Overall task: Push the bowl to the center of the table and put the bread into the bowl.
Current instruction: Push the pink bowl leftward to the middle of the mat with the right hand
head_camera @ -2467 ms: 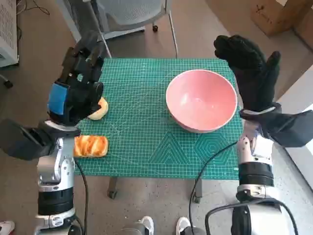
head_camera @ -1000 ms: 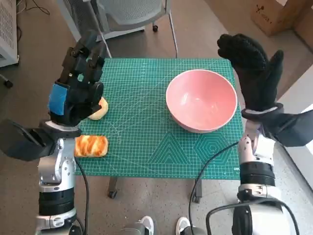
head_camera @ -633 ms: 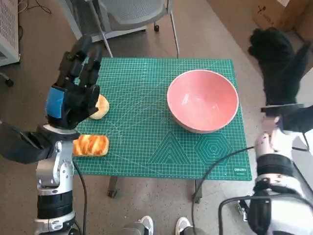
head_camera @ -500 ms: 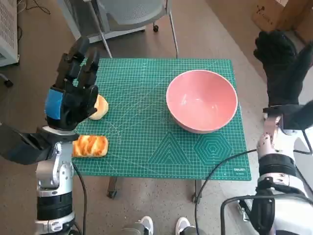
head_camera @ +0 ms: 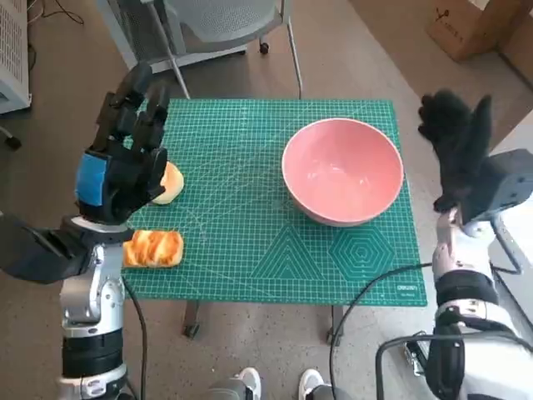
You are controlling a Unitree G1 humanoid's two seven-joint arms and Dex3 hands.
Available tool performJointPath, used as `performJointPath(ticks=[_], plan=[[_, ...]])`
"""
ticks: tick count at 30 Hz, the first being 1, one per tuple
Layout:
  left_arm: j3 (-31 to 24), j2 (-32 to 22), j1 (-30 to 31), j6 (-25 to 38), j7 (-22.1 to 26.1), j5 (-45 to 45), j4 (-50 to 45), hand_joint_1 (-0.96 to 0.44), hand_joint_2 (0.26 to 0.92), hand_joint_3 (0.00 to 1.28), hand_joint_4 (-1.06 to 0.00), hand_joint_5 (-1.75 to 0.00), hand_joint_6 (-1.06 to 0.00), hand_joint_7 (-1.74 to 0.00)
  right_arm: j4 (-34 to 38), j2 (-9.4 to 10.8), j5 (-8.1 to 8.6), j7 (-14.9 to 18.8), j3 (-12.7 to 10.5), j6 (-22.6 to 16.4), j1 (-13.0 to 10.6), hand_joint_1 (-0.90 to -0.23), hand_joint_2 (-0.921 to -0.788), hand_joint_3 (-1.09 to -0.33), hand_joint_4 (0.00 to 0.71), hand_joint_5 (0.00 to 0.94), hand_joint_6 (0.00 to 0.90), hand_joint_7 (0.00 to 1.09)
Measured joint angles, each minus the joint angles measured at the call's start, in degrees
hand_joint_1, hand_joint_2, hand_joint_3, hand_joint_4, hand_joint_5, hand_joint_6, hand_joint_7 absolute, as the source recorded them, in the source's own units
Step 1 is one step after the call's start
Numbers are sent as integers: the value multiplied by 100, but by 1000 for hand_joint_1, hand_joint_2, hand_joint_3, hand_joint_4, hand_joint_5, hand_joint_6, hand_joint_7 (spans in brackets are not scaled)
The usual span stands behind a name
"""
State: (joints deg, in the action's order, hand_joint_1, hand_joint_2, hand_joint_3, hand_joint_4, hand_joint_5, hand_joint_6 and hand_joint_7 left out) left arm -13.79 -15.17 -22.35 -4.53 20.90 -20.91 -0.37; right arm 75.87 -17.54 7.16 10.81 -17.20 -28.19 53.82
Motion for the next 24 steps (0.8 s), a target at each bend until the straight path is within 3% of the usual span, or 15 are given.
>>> performJointPath(ticks=[8,24], plan=[[-46,-7,117,-15,-28,0,-23,-683,921,482,-52,-8,1,-327,34,174,-50,-80,-70,493,-145,-586,-921,-873,180,13,325,27],[-88,-14,300,-10,-80,-3,-266,-705,921,478,-47,-4,1,-330,32,600,-72,-101,-81,570,-177,-600,-921,-851,195,10,329,24]])
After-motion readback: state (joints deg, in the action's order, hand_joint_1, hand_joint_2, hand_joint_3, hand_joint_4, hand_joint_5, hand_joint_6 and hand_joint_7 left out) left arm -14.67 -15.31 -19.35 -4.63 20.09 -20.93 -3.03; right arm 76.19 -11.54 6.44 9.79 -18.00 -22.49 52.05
